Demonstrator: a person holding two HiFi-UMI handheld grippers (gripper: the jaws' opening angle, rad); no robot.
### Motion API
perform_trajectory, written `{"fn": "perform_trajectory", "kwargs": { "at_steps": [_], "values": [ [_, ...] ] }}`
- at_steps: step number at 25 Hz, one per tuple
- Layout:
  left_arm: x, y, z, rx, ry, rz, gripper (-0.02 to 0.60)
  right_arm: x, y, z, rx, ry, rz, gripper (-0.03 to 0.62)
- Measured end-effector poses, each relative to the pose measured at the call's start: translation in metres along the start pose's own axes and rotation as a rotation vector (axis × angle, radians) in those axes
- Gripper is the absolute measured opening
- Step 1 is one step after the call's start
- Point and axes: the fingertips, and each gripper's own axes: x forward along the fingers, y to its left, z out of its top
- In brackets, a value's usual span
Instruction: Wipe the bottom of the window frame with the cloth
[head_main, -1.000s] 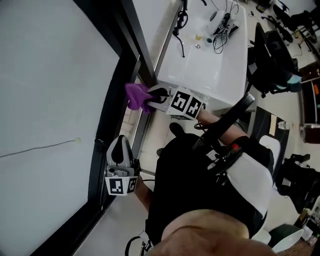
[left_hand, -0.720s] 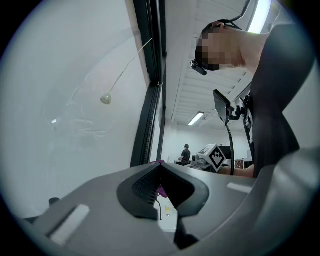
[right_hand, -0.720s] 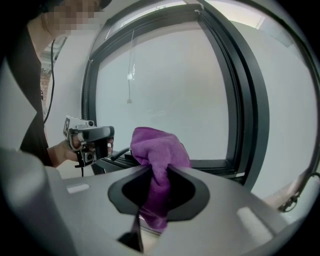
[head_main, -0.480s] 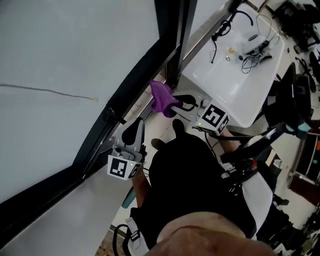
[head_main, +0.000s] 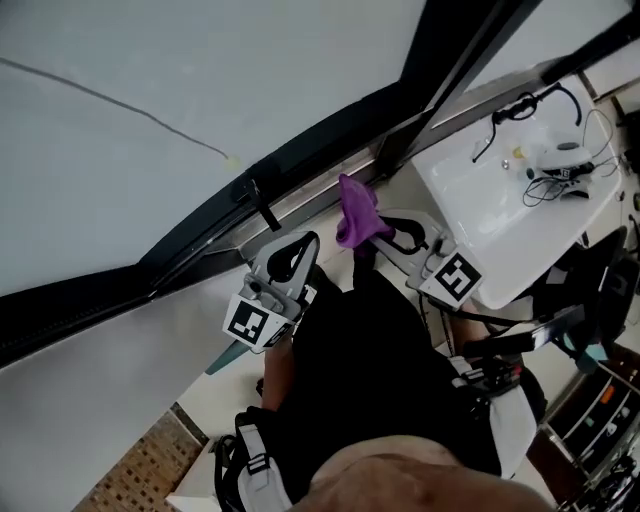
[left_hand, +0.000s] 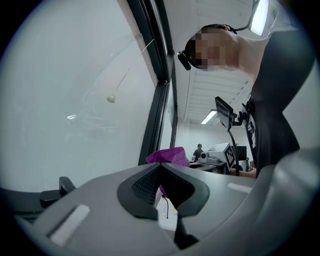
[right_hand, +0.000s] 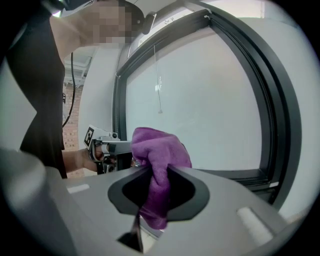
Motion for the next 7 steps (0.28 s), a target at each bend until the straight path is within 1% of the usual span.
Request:
{"fn": "perform_trajectory", "kwargs": {
  "at_steps": [3, 7],
  "values": [
    [0.002, -0.006, -0.005, -0.006, 0.011, 0.033, 0.002, -0.004, -0.001, -0.005, 0.011, 0.002, 0.039, 0.075],
    [0.008, -0.012, -0.011, -0.011, 0.020, 0.063, 0.002, -0.005, -0.007, -0.010, -0.003, 0.000, 0.082, 0.075]
  ]
}}
